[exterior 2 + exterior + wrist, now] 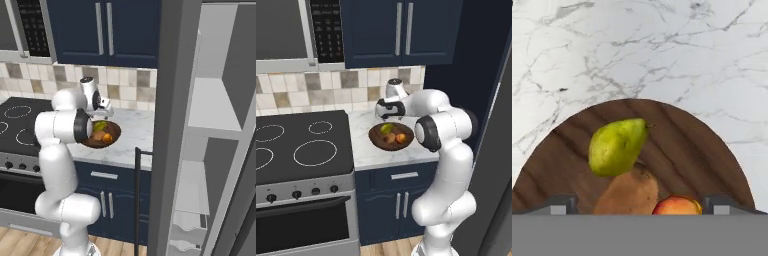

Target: Take the peach, pear, and potato from the freezer and place them in the bowl on the counter.

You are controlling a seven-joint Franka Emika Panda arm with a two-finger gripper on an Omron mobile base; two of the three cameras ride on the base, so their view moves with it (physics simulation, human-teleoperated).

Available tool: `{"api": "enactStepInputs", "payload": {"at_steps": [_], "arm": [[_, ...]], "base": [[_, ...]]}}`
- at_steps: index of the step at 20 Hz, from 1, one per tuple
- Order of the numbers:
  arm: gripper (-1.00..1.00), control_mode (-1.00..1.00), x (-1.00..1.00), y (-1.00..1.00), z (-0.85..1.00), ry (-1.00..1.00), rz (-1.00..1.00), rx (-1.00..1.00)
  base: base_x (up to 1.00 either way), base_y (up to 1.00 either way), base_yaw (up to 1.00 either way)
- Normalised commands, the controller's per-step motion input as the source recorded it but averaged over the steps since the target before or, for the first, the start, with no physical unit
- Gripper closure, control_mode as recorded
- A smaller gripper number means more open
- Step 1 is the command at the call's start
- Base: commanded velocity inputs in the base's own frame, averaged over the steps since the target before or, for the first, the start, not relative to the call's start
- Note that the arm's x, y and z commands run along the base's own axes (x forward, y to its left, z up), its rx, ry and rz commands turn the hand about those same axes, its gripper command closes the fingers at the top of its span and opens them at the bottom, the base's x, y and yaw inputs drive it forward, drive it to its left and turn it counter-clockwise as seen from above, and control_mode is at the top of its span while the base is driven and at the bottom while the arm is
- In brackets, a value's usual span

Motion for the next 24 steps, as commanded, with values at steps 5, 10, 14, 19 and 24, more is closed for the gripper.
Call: {"api": "enactStepInputs", "payload": {"at_steps": [5, 10, 14, 19, 24], "arm": [[-1.0, -1.0, -1.0, 0.1, 0.77, -0.42, 0.0, -0.01], [-1.0, -1.0, -1.0, 0.16, 0.65, -0.48, 0.0, -0.03], [-1.0, -1.0, -1.0, 0.25, 0.55, -0.37, 0.0, -0.04], [-1.0, -1.0, -1.0, 0.46, 0.73, -0.22, 0.05, -0.13], [-1.0, -1.0, -1.0, 0.57, 0.82, -0.17, 0.09, -0.19]], "base": [[0.0, 0.0, 0.0], [0.0, 0.0, 0.0], [0.0, 0.0, 0.0], [0.0, 0.0, 0.0], [0.0, 0.0, 0.0]]}}
